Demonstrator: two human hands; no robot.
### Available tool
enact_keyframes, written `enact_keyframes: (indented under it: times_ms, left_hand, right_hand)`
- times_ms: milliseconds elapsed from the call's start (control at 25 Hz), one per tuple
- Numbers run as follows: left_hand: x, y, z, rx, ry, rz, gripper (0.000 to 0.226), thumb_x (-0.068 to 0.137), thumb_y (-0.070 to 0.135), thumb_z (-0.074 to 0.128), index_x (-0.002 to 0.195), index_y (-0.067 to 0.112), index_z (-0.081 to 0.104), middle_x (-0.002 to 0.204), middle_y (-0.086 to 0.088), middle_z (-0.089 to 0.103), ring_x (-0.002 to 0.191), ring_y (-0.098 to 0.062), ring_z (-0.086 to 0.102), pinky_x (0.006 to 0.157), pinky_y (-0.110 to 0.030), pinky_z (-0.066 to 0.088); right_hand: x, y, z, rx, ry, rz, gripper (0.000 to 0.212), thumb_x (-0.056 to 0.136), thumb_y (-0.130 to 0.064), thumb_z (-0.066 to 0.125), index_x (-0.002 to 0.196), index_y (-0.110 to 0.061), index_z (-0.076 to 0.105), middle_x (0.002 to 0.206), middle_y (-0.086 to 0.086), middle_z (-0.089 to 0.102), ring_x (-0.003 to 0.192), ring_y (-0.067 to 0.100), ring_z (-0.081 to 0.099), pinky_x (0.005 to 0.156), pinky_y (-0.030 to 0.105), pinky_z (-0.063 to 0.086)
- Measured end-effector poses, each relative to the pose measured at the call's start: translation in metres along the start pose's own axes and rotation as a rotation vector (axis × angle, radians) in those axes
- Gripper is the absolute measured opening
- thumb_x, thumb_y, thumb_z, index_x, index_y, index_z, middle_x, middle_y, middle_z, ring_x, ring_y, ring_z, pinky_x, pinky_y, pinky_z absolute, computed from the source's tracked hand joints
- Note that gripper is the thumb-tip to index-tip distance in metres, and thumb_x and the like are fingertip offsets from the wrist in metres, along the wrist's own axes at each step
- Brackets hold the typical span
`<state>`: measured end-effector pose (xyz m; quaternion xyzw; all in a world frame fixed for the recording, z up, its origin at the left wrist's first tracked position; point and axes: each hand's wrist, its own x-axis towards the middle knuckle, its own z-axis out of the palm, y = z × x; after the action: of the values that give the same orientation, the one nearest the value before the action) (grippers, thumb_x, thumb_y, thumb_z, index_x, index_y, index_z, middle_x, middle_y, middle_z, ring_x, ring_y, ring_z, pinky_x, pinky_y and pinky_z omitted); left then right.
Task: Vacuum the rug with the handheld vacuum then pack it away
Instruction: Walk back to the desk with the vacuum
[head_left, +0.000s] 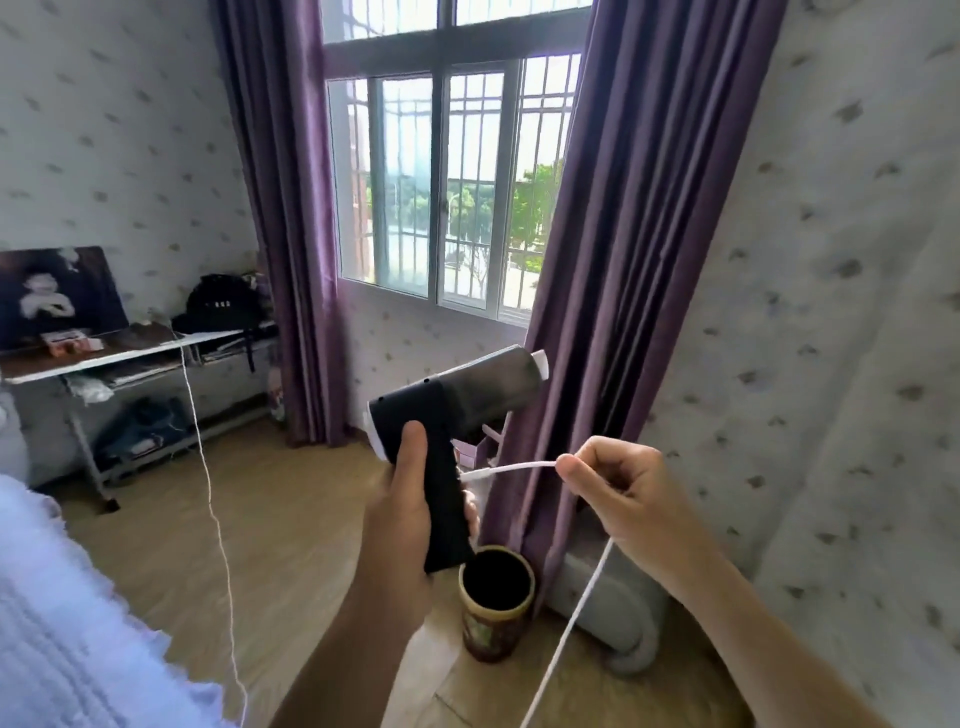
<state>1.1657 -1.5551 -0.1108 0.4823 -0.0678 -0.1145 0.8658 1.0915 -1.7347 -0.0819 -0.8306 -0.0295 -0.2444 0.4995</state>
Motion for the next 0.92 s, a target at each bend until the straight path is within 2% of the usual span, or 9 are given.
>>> enact_keyframes:
  times_ms: [160,280,400,440,520,560,640,760,920]
  left_hand:
    - [0.085,-0.002,0.018,0.002,0.037,0.032,0.067,0.08,0.059,0.061,0.105,-0.003,0.061,0.065,-0.013,0.055,0.05,-0.026,0.053,0.052,-0.032,0.047]
    - [0.138,0.0,0.017,0.056,0.077,0.06,0.059,0.076,0.058,0.062,0.096,0.003,0.062,0.063,-0.013,0.056,0.048,-0.026,0.053,0.049,-0.032,0.047]
    - [0.195,-0.005,0.008,0.078,0.156,0.083,0.061,0.07,0.059,0.062,0.095,0.003,0.063,0.067,-0.013,0.056,0.05,-0.026,0.053,0.05,-0.032,0.045]
    - [0.212,-0.008,0.004,0.081,0.182,0.092,0.062,0.07,0.059,0.062,0.095,0.002,0.063,0.068,-0.013,0.057,0.05,-0.025,0.053,0.05,-0.032,0.045]
    - [0.255,-0.013,-0.005,0.079,0.227,0.119,0.065,0.07,0.06,0.063,0.098,0.002,0.063,0.069,-0.012,0.056,0.051,-0.025,0.053,0.05,-0.032,0.045]
    - [0.278,-0.016,-0.009,0.09,0.25,0.144,0.066,0.07,0.061,0.064,0.099,0.003,0.063,0.07,-0.012,0.056,0.052,-0.025,0.053,0.05,-0.032,0.046]
    - [0.324,-0.018,-0.011,0.109,0.306,0.201,0.062,0.073,0.061,0.063,0.097,0.004,0.063,0.07,-0.011,0.055,0.052,-0.024,0.053,0.048,-0.032,0.045]
    - [0.387,-0.008,-0.009,0.149,0.398,0.252,0.058,0.076,0.062,0.061,0.09,0.006,0.062,0.064,-0.01,0.054,0.049,-0.024,0.052,0.045,-0.029,0.044]
    - [0.446,0.018,-0.015,0.212,0.475,0.308,0.057,0.076,0.066,0.06,0.084,0.01,0.063,0.06,-0.009,0.053,0.047,-0.023,0.051,0.044,-0.027,0.043]
  right_hand:
    - [0.081,0.038,-0.004,-0.011,-0.015,-0.014,0.035,0.093,-0.028,0.062,0.062,-0.012,0.06,0.041,-0.011,0.035,0.039,0.003,0.027,0.042,0.016,0.023]
    - [0.14,0.071,0.009,0.081,-0.053,-0.022,0.036,0.088,-0.036,0.06,0.062,-0.012,0.061,0.04,-0.012,0.036,0.038,0.002,0.027,0.042,0.014,0.022]
    - [0.206,0.112,0.031,0.196,-0.119,-0.037,0.034,0.086,-0.035,0.062,0.063,-0.011,0.063,0.044,-0.011,0.039,0.041,0.001,0.029,0.043,0.012,0.024]
    - [0.225,0.124,0.039,0.215,-0.138,-0.053,0.034,0.085,-0.035,0.062,0.064,-0.008,0.064,0.046,-0.007,0.042,0.044,0.002,0.032,0.044,0.013,0.027]
    - [0.27,0.154,0.055,0.246,-0.179,-0.095,0.042,0.085,-0.037,0.062,0.068,0.001,0.063,0.052,0.017,0.045,0.05,0.012,0.039,0.048,0.021,0.031]
    - [0.296,0.171,0.064,0.254,-0.193,-0.118,0.045,0.086,-0.038,0.062,0.068,0.004,0.061,0.055,0.022,0.045,0.052,0.016,0.038,0.049,0.025,0.031]
    - [0.35,0.198,0.079,0.268,-0.24,-0.143,0.046,0.088,-0.036,0.064,0.066,0.005,0.058,0.055,0.017,0.042,0.053,0.015,0.035,0.05,0.025,0.03]
    - [0.43,0.221,0.098,0.316,-0.321,-0.139,0.039,0.092,-0.023,0.066,0.064,0.002,0.057,0.054,0.01,0.041,0.053,0.017,0.035,0.051,0.032,0.03]
    - [0.513,0.23,0.13,0.351,-0.405,-0.191,0.036,0.092,-0.017,0.066,0.061,0.0,0.058,0.053,0.001,0.035,0.051,0.01,0.029,0.046,0.024,0.023]
